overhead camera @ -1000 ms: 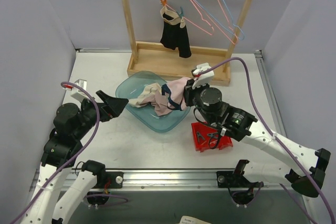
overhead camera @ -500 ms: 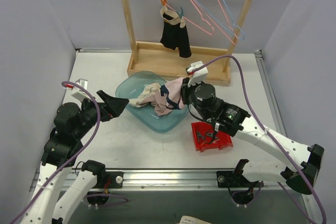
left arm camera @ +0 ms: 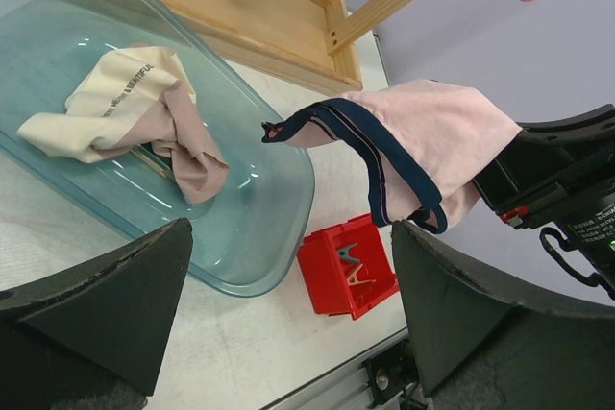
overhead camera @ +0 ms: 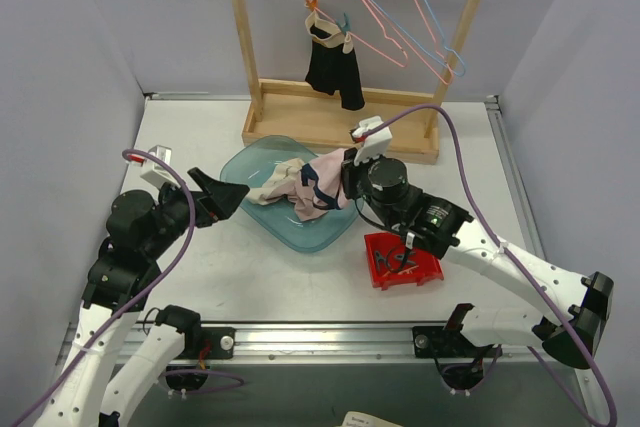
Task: Remove the underwear clipped to the hanger
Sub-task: Place the underwear in the bin.
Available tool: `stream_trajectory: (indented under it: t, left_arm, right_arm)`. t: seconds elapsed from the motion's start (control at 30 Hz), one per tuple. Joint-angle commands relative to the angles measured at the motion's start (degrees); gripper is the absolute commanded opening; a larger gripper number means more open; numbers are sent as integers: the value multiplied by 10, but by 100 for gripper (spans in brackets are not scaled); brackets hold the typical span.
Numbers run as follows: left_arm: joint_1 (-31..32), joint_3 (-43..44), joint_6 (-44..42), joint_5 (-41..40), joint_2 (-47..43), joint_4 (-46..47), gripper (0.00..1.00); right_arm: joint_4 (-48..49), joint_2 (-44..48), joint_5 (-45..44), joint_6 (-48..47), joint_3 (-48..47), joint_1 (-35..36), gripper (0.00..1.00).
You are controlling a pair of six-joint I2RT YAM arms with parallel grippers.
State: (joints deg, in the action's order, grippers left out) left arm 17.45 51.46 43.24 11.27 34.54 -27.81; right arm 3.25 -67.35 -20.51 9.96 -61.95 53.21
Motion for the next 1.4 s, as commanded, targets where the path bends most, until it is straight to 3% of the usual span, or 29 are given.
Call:
stream_trajectory:
  t: [0.0, 0.7, 0.93, 0.97, 1.0, 1.03, 1.13, 1.37]
  left_arm:
    - [-4, 7, -1, 10, -1, 36, 94]
    - [-4, 7, -2, 10, -4, 35, 94]
    - [-4, 7, -2, 9, -4, 36, 94]
    - [-4, 7, -2, 10, -5, 35, 94]
    - [-4, 7, -3, 10, -6, 35, 94]
    - [-4, 10, -4, 9, -9, 32, 94]
    - [-4, 11, -7, 7, -10, 28, 94]
    - [-4, 14, -12, 4, -14, 21, 94]
  right_arm:
    - [28, 16, 4, -4, -10, -5, 0]
    - [31, -5, 40, -5, -19, -14, 0]
    - [34, -68, 78, -6, -44, -28, 3]
    - [34, -77, 83, -6, -48, -28, 6]
    - [36, -84, 86, -5, -55, -29, 17]
    - [36, -98, 84, -2, -57, -29, 53]
    - [34, -123, 72, 2, -67, -32, 96]
    - [33, -127, 50, 9, -65, -42, 100]
